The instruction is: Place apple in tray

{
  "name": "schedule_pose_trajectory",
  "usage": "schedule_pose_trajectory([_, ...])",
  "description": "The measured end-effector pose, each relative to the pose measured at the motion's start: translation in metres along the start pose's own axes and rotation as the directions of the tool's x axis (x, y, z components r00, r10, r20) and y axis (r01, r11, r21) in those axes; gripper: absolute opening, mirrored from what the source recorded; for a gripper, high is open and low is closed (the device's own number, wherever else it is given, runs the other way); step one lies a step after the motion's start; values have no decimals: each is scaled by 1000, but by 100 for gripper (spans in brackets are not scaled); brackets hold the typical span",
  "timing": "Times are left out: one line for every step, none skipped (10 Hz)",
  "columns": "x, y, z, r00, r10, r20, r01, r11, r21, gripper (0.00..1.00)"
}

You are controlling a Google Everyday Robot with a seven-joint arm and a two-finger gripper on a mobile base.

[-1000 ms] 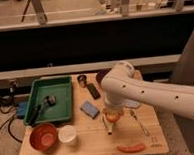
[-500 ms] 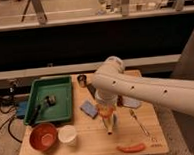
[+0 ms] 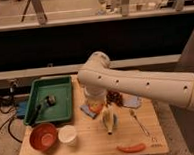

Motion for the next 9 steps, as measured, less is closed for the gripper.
schedule_pose_trajectory([5,0,-1,1000,-7,-4,7,1000,-1,2])
schedule_pose_trajectory([9,-5,-1,1000,-16,-8,16,1000,-2,2])
schedule_pose_trajectory([15,-18,-1,999,-31,-13,31,1000,0,2])
schedule_pose_trajectory([20,-31,-1,999,-38,-18,38,999,-3,2])
schedule_pose_trajectory([24,-41,-2,999,-48,-24,48,999,0,2])
schedule_pose_trajectory([28,-44,-2,998,-51,-28,51,999,-4,2])
schedule_pose_trajectory([34,-44,-3,998,-59,-35,58,998,-8,2])
schedule_pose_trajectory([40,-53,-2,997,-70,-39,70,998,-5,2])
schedule_pose_trajectory([43,-61,-3,996,-79,-42,79,997,-4,2])
